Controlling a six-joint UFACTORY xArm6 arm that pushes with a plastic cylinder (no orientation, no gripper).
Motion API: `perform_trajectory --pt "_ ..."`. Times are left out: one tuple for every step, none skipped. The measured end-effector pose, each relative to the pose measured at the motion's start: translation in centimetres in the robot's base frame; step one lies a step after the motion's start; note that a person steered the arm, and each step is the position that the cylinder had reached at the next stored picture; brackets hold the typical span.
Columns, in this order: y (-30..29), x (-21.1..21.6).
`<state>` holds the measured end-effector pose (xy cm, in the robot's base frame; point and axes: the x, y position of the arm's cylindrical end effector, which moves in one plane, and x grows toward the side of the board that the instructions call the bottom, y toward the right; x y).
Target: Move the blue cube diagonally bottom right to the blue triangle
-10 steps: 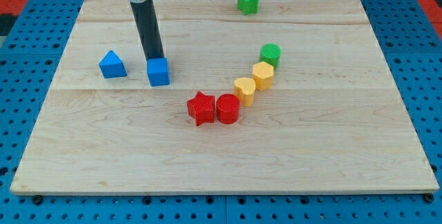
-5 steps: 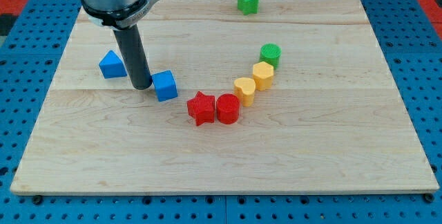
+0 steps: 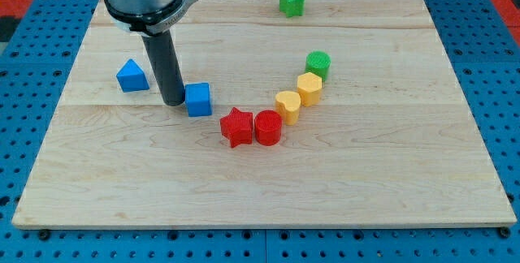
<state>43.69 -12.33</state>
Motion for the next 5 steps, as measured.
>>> perform_trajectory --pt "-0.1 -0.2" --pt "-0.4 -2.4" --pt "0.5 -2.5" --pt "1.7 -2.5" --pt "2.0 -2.4"
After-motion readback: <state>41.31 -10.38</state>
